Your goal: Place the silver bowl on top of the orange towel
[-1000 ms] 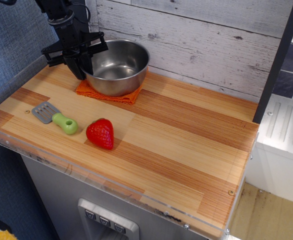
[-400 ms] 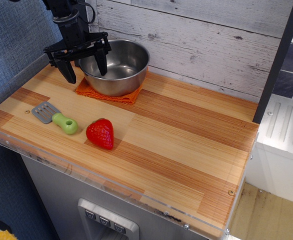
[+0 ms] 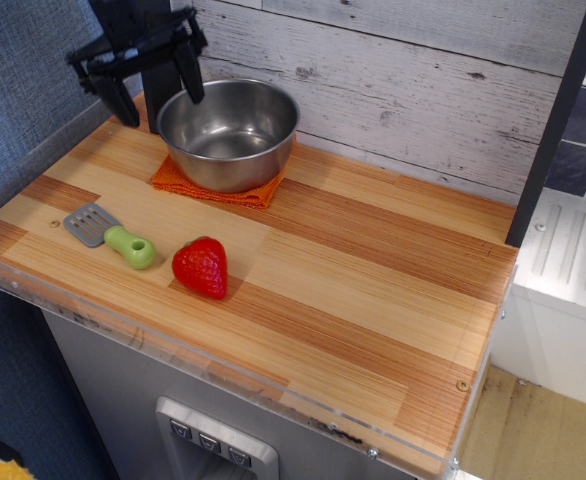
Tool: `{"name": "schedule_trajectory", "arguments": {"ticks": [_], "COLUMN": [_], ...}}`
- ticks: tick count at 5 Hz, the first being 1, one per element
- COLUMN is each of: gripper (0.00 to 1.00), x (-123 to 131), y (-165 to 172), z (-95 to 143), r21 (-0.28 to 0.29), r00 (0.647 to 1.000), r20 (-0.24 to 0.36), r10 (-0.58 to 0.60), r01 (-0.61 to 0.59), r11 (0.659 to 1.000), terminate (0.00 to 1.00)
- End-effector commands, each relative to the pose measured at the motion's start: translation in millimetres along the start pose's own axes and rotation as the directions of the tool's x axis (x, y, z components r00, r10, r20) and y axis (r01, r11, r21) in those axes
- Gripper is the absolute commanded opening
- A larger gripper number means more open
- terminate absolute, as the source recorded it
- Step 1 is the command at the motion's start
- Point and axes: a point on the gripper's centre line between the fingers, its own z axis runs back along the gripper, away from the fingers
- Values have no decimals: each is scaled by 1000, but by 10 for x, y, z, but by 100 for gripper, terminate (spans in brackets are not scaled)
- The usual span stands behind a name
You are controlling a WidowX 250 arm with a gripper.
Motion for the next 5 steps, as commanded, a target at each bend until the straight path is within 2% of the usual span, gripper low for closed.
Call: {"name": "schedule_trajectory", "arguments": {"ticks": [1,4,5], "gripper": [100,100,100], "x": [-133,-133,-133], "y": [-184,-184,-184], "z": [594,594,594], "r21": [-24,-24,-24], "r00": [993,993,993], "r20": [95,95,95], "r10": [-64,-64,-64], "r01": [67,67,67], "r11": [997,997,997], "terminate": [0,0,100]}}
